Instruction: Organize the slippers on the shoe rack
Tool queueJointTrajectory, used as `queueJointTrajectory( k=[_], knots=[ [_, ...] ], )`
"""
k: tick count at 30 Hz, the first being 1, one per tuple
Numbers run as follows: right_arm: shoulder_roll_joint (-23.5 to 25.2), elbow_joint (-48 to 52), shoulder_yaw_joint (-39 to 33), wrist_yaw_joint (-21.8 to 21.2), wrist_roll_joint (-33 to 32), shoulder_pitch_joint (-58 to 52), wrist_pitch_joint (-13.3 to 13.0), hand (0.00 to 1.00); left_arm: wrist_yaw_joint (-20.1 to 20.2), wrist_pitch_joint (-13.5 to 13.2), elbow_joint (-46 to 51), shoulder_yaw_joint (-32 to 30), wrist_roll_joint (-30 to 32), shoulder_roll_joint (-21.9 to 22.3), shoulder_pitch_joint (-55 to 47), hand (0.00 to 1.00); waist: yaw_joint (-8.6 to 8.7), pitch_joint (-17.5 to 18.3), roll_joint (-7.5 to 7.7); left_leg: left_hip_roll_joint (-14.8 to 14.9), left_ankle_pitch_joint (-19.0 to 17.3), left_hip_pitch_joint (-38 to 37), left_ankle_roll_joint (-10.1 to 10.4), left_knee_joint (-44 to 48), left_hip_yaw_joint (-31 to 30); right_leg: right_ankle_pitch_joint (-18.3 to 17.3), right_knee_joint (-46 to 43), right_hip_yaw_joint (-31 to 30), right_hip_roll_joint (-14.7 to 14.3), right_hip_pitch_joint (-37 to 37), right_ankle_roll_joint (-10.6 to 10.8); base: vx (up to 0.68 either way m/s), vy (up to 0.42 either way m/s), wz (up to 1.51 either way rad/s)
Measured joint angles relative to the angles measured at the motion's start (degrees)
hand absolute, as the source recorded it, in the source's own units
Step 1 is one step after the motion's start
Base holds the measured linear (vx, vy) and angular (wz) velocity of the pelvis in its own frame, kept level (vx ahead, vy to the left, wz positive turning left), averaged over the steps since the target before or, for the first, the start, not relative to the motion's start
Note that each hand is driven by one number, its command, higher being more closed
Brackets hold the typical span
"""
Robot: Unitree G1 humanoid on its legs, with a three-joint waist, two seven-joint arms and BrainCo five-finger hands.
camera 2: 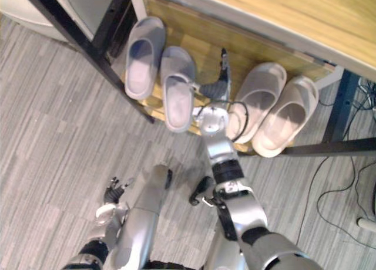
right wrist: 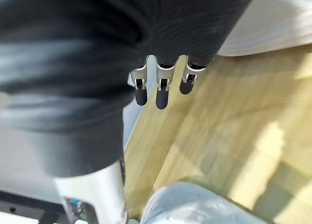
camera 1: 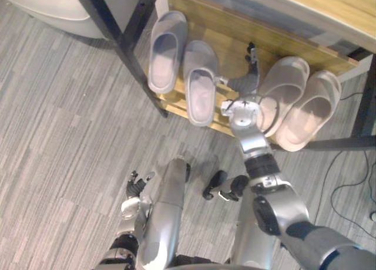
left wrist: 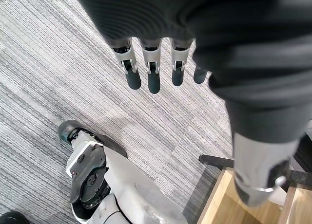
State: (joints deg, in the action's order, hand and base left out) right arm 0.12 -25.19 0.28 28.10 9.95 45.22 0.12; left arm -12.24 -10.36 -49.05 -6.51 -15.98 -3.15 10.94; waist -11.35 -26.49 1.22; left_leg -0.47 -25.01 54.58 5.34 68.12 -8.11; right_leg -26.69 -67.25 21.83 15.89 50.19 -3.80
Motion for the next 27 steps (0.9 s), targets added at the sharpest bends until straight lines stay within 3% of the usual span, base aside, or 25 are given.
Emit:
queueJointTrajectory(
  k=[4, 8, 27],
  knots=[
    [4.32, 1.93, 1.26, -1.38, -7.59, -5.36, -2.30, 0.00, 0.00, 0.32, 0.03, -2.12, 0.03, 0.50, -0.02, 0.00, 1.08, 0.00, 0.00, 0.31, -0.01, -1.00, -0.03, -0.70, 0.27, 0.52, 1.01, -0.17, -0.40, -0.83, -0.10, 0.03, 0.011, -0.06],
    [7.07, 1.98, 6.07, -3.57, -11.18, -11.25, -3.65, 0.00, -0.02, 1.09, -0.05, -3.84, 0.10, 0.69, -0.02, 0.00, 1.80, -0.02, 0.04, 0.91, -0.13, -2.03, -0.25, -1.44, 0.62, 0.85, 2.01, -0.33, -0.97, -1.75, 0.48, 0.01, 0.006, -0.07],
    [7.59, 0.90, 9.58, -6.90, -19.79, -13.69, -5.39, 0.00, -1.40, 1.41, -1.16, -6.03, 0.26, 1.29, 0.27, 0.00, 2.12, -0.16, 0.67, 0.34, -0.06, -2.60, -0.26, -2.66, -0.10, 0.90, 3.04, 0.34, -0.63, -2.66, 0.66, 0.02, -0.003, 0.02]
  ],
)
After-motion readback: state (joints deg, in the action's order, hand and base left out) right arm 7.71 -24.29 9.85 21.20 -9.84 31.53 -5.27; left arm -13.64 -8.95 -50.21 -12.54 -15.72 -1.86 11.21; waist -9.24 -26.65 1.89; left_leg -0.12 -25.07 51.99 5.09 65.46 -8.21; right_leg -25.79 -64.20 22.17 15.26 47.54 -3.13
